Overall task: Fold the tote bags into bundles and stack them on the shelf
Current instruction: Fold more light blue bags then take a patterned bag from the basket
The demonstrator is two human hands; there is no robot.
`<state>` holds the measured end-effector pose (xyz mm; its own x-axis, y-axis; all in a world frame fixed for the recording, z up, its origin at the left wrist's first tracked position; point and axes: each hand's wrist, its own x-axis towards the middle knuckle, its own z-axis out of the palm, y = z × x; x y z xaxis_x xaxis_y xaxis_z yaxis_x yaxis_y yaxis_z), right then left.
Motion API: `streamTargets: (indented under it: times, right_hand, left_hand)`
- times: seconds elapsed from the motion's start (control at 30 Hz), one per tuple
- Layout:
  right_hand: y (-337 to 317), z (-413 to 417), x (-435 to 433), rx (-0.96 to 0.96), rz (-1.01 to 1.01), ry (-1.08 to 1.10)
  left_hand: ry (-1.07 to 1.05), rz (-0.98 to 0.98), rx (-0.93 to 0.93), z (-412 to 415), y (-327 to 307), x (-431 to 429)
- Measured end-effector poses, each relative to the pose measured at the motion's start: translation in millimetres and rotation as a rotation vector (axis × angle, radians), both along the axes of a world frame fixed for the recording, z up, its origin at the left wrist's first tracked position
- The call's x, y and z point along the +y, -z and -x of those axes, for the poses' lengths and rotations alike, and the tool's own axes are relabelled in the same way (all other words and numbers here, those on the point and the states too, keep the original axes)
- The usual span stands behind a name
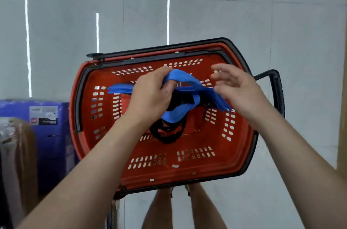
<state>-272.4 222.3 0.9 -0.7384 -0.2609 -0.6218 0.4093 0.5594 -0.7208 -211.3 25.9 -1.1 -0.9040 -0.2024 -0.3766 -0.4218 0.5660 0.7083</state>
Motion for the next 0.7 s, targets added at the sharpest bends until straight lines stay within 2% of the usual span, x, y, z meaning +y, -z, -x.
streamTargets:
  times: [0.1, 0.17, 0.23, 0.3, 0.37, 0.53, 0.63, 0.7]
  right_hand:
    - [-6, -1, 12, 0.011, -0.181, -0.464]
    - [-3, -10, 5, 0.055, -0.332, -0.665]
    - [-3, -15, -2, 0.233, -0.396, -0.559]
    - [-17, -13, -6, 0.341, -0.332, -0.334]
    - [-44, -7, -4, 0.289, -0.280, -0.204]
    - [-140, 18, 9, 0.258, -0.263, -0.127]
    - [-202, 35, 12, 0.132, -0.235, -0.116]
    - [-243, 39, 7, 0.015, -0.259, -0.119]
  left_hand:
    - [-0.088, -0.129, 0.132, -6, -47, -10]
    - [-0.116, -0.202, 0.189, -3, -77, -14]
    - [-0.163, -0.299, 0.222, 2, -105, -17]
    - [-0.250, -0.357, 0.252, 6, -129, -22]
    - [-0.353, -0.369, 0.284, 11, -152, -30]
    - [-0.440, -0.342, 0.305, 7, -213, -47]
    - [-0.322, -0.206, 0.375, -19, -256, -31]
    - [-0.164, -0.273, 0.350, -41, -279, -13]
